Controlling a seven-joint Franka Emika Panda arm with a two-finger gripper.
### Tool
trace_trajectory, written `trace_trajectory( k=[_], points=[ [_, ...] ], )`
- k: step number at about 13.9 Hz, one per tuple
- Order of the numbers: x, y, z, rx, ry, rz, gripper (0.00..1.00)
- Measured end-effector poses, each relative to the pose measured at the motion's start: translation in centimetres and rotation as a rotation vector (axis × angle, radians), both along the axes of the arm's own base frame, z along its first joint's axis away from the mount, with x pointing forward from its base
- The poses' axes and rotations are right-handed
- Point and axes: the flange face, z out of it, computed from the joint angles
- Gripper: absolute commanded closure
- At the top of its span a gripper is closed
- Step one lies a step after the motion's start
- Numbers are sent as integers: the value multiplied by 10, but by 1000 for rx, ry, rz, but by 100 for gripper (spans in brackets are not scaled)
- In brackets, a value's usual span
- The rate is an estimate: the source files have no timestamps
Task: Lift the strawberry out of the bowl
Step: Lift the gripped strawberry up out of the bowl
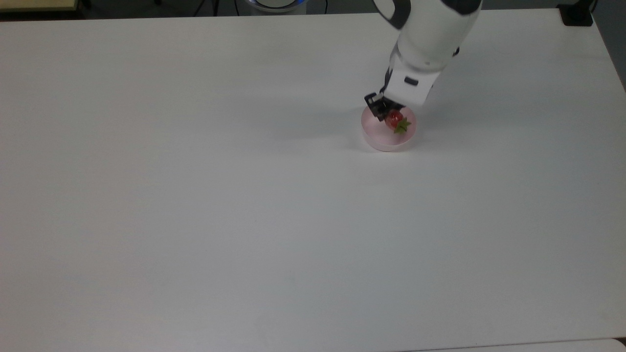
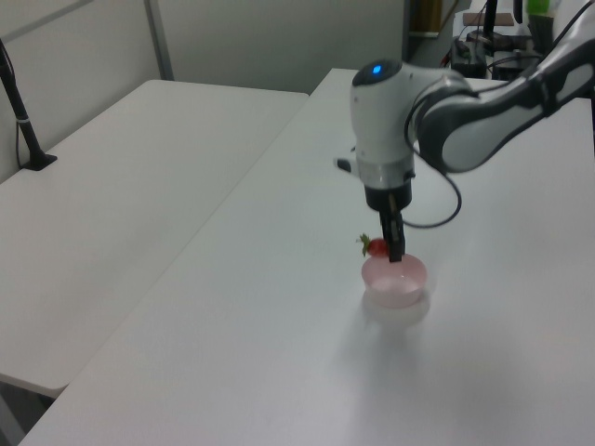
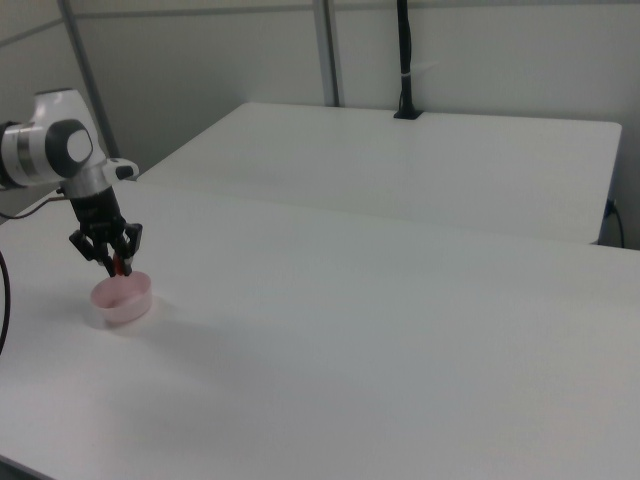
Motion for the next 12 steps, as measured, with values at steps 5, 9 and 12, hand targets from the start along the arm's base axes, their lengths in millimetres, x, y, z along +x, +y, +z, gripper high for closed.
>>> trace_trajectory(
  k=[5, 9, 12],
  points=[
    [18, -56, 26, 5, -19, -57, 100],
    [55, -216, 26, -21, -8, -145, 100],
    [55, -295, 6, -43, 31, -212, 100]
  ],
)
